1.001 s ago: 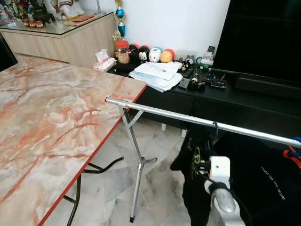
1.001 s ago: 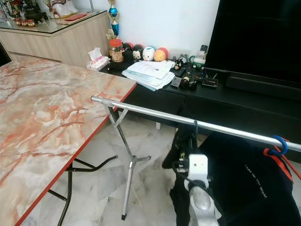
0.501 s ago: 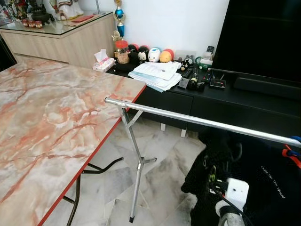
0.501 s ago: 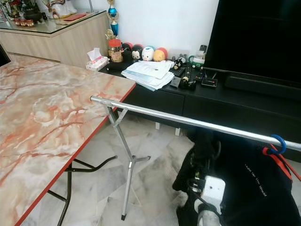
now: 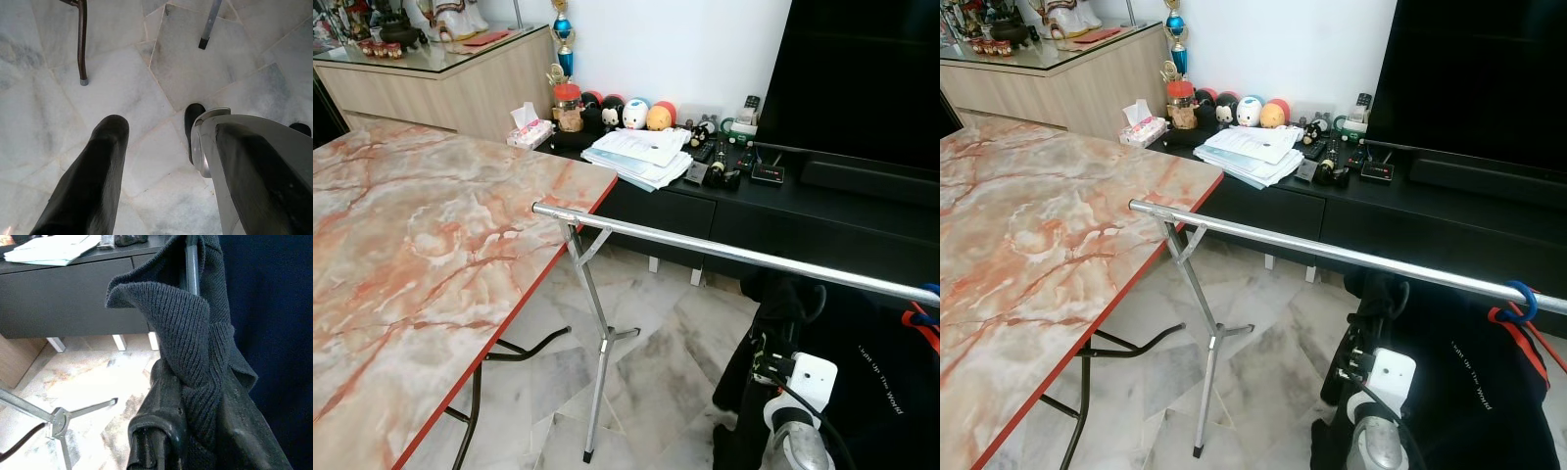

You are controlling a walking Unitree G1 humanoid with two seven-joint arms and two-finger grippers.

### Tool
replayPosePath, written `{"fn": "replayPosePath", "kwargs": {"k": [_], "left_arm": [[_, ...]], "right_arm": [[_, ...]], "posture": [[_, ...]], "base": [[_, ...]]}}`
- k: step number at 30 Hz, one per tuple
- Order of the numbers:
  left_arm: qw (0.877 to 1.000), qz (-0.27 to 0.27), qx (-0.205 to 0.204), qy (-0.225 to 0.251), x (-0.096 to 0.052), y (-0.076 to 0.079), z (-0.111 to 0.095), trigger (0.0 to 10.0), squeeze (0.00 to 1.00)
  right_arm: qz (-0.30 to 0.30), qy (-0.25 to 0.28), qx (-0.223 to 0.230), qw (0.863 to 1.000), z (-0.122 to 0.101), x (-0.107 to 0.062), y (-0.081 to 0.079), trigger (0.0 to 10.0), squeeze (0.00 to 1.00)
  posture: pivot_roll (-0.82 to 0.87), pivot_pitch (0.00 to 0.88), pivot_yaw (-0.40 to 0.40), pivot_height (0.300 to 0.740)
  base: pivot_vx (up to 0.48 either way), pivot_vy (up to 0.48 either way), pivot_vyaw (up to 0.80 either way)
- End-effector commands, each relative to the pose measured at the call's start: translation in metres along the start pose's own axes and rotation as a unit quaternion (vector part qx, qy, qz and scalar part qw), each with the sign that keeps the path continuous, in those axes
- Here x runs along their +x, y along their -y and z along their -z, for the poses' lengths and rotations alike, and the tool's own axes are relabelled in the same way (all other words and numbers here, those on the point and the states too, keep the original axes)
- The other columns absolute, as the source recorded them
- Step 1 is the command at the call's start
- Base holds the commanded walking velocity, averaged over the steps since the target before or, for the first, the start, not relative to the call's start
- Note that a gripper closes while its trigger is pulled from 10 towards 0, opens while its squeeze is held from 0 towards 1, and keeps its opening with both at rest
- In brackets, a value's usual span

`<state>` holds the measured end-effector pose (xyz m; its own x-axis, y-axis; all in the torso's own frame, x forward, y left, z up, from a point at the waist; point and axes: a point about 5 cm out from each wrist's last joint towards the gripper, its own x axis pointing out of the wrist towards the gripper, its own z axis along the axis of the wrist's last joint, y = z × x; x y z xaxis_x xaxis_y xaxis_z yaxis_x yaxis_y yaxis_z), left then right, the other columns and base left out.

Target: Hang hanger

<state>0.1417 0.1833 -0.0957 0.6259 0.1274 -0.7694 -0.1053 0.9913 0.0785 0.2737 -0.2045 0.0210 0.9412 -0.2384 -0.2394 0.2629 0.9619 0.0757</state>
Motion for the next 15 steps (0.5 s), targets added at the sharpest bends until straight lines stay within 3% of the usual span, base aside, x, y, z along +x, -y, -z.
{"fn": "replayPosePath", "kwargs": {"k": [1,7,15], "left_arm": [[1.0,-0.001,-0.005,-0.017,-0.0027,-0.0017,0.0093,10.0,0.0],[1.0,0.002,-0.006,-0.018,-0.003,-0.0006,0.0101,10.0,0.0],[1.0,0.003,-0.005,-0.02,-0.0033,-0.0001,0.011,10.0,0.0]], "right_arm": [[-0.008,0.016,-0.012,1.0,-0.0082,0.0019,-0.0037,10.0,0.0],[-0.015,0.015,-0.016,1.0,-0.0081,0.0013,-0.0094,10.0,0.0],[-0.016,0.017,-0.009,1.0,-0.0109,0.0036,-0.0112,10.0,0.0]], "posture": [[0.08,0.069,0.065,0.74],[0.08,0.064,0.062,0.74],[0.08,0.054,0.061,0.74]], "base": [[0.0,0.0,0.0],[0.0,0.0,0.0],[-0.247,0.0,0.0]]}}
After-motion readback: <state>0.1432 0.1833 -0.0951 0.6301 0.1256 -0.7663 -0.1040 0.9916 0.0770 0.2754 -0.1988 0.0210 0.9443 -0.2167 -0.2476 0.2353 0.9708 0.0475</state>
